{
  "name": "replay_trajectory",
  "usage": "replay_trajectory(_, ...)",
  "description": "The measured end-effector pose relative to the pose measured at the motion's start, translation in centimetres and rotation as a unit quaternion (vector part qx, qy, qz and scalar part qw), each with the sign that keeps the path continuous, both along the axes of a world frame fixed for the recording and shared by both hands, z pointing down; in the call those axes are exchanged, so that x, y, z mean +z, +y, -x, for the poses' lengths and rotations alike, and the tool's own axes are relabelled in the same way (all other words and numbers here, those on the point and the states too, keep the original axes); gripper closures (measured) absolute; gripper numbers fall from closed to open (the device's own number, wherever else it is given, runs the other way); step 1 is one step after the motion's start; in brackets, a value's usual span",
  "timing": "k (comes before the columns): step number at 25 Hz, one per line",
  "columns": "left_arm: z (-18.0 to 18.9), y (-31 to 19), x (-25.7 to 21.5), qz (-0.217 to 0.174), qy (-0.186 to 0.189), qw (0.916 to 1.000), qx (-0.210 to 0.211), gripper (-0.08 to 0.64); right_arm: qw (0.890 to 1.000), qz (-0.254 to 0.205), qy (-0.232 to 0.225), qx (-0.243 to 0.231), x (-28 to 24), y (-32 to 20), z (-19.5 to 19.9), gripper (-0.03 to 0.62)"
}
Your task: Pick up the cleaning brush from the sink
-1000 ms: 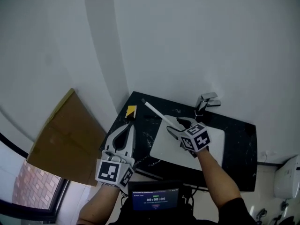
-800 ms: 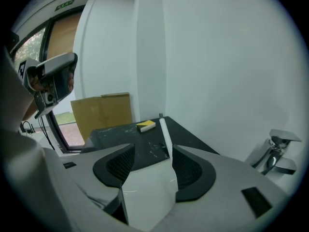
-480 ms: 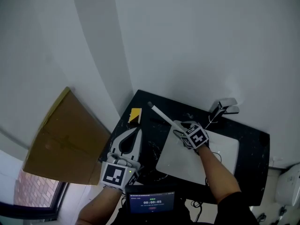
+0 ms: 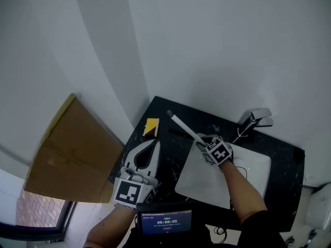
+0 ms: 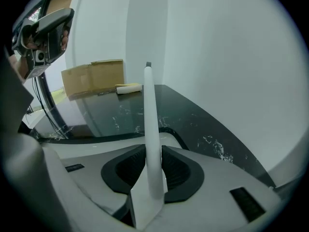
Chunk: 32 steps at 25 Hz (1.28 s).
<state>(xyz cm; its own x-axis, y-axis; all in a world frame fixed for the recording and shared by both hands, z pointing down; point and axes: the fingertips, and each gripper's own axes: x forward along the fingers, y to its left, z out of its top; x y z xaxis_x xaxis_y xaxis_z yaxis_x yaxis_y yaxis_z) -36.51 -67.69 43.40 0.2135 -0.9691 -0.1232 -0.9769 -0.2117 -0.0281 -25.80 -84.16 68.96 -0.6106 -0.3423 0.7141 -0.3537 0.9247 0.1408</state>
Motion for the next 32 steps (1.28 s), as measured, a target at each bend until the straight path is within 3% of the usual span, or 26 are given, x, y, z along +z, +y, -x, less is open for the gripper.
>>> replay_trajectory(4,0.2,0.1,0.0,-0.006,0.004,1.0000,-0.003,0.561,1.000,-0.022,0.005,-0.015,-0.5,0.7,0.1,0.505)
replay_trajectory(8,-0.8,1.1,-1.1,-0.004,0.004,1.0000,0.002,0.561,0.999,-0.028,-0.020,-0.013,-3.3,2.1,-1.1,0.506)
replay_trajectory(17,-6.0,8.3,-7.4,-0.017,0.012,0.9995,0.022,0.561,0.988,-0.071,-0.133,0.013,-18.5,10.3,-6.5,0.506)
replay_trajectory(25,-9.2,20.3,-8.1,-0.032,0.025,0.9966,0.072,0.561,0.963,-0.135,-0.223,0.072,-29.5,25.1,-12.6,0.506)
replay_trajectory(29,-11.1,26.0,-6.5,-0.021,0.022,0.9935,0.110,0.561,0.947,-0.184,-0.237,0.117,-32.1,33.6,-16.1,0.506)
replay_trajectory(32,-12.6,29.8,-6.0,-0.015,0.044,0.9903,0.131,0.561,0.931,-0.212,-0.253,0.154,-34.0,39.3,-19.5,0.506)
